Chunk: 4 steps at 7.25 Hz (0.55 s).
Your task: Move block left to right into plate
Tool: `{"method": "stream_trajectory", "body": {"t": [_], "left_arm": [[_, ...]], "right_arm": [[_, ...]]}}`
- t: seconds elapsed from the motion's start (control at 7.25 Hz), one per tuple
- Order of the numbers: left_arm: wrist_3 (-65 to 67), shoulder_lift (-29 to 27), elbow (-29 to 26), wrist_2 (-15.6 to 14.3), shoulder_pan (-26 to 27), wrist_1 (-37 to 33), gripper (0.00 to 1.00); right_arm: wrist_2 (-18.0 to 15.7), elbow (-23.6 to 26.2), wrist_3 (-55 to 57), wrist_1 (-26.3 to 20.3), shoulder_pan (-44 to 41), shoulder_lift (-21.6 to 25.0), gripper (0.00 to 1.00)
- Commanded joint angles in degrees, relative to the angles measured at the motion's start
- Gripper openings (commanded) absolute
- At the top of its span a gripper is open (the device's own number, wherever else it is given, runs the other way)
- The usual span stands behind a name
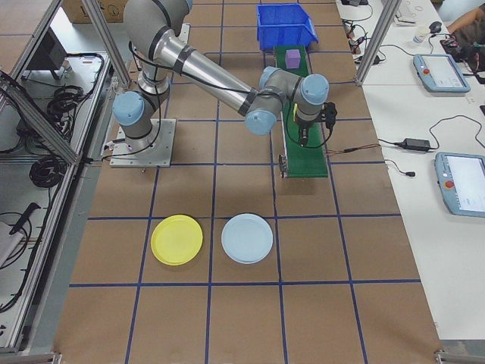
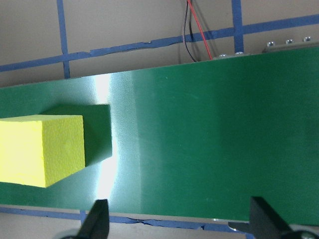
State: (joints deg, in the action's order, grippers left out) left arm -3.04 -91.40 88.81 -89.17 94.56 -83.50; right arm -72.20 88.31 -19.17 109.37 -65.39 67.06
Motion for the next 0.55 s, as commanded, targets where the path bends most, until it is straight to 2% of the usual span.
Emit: {"method": "stream_trajectory", "body": {"t": [0.0, 0.28, 0.41], "left_arm": [[-0.38, 1.49, 1.8, -0.04, -0.69, -0.17, 1.0], [-0.04, 1.76, 1.71, 0.05, -0.61, 0.0, 1.0], [-0.03, 1.93, 1.71, -0.13, -0.69, -0.34, 1.0]], "right_arm": [[0.75, 0.55, 3.42, 0.4, 0.0, -0.08, 1.0], [3.11, 0.55, 6.15, 0.49, -0.09, -0.26, 1.0], [3.12, 0.55, 5.9, 0.49, -0.09, -0.26, 1.0]]}}
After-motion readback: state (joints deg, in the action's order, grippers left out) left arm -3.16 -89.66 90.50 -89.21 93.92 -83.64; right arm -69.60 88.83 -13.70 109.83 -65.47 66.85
